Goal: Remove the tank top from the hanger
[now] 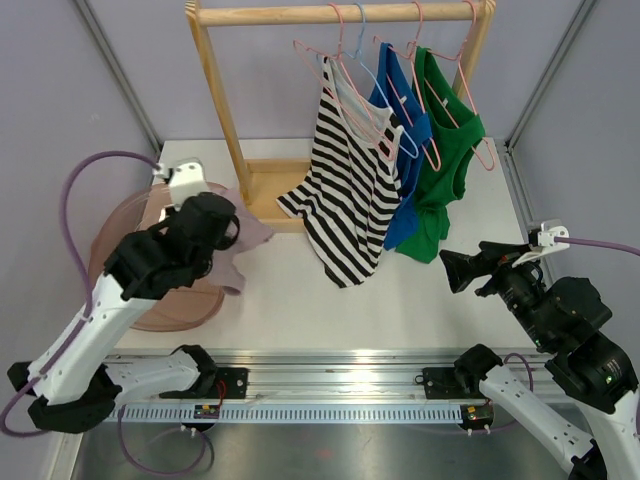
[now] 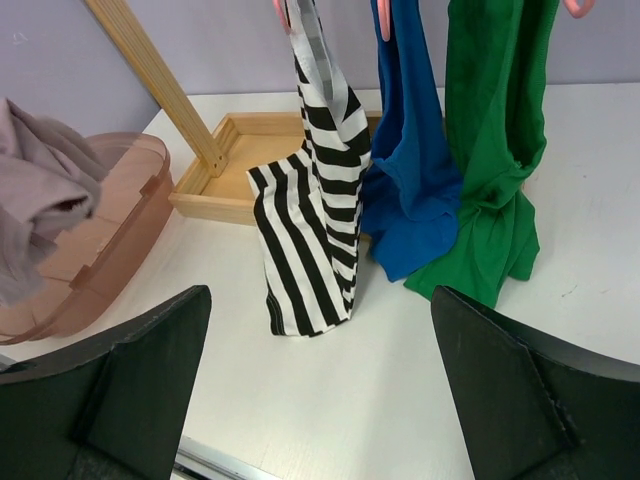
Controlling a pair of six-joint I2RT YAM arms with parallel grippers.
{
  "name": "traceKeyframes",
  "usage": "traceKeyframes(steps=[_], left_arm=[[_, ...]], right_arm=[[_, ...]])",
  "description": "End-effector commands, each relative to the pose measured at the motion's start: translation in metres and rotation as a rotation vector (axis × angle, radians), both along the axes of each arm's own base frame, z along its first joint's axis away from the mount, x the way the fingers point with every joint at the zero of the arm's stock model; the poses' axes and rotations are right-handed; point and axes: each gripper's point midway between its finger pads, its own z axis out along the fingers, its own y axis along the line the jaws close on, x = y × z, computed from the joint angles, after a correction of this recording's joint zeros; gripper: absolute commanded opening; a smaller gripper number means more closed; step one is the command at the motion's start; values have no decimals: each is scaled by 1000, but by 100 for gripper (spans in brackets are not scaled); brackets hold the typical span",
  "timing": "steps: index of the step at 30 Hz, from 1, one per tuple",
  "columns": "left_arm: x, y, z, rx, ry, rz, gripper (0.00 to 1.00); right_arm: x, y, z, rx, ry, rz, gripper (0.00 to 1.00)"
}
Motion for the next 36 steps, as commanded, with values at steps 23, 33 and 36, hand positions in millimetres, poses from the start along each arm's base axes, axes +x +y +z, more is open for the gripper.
traceKeyframes(steps=[23, 33, 36], left_arm=[[38, 138, -111, -110, 211, 306, 99], [19, 86, -93, -206, -2, 34, 99], [16, 83, -88, -209, -33, 22, 99]], right_arm=[[18, 18, 45, 145, -49, 5, 99], [57, 29, 58, 11, 43, -56, 100], [73, 34, 66, -42, 35, -74, 97]])
